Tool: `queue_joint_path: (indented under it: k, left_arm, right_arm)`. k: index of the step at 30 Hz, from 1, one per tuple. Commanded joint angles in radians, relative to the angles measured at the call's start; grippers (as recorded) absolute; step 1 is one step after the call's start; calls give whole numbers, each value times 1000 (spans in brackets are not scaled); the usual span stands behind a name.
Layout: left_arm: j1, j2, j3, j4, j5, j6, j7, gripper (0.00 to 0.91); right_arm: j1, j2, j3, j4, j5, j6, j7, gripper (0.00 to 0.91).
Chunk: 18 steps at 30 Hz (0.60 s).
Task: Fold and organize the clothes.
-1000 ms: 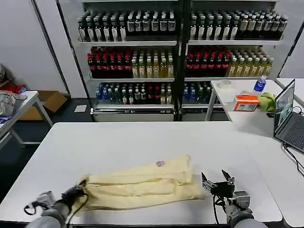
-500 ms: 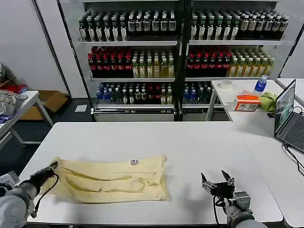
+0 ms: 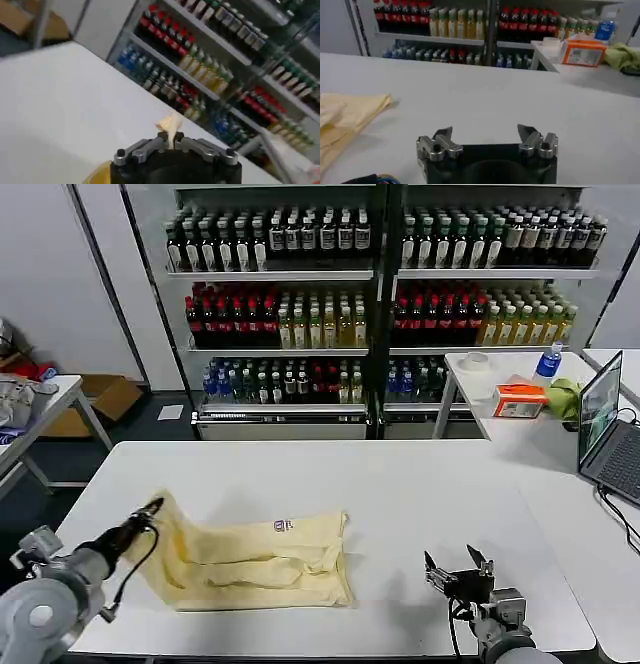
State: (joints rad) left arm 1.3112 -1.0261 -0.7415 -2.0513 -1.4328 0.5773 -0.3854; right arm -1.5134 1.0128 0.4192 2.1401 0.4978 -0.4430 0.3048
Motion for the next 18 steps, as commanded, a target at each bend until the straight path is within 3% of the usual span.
queue_joint_path:
  k: [1, 18]
  left_arm:
    - [-126, -181, 231, -46, -81, -1, -52, 30]
    - [-157, -211, 475, 7, 112, -17, -73, 30]
  right_arm:
    - [5, -1, -5, -7, 0, 0, -1, 907]
    - [65, 2, -45, -42, 12, -1, -1, 907]
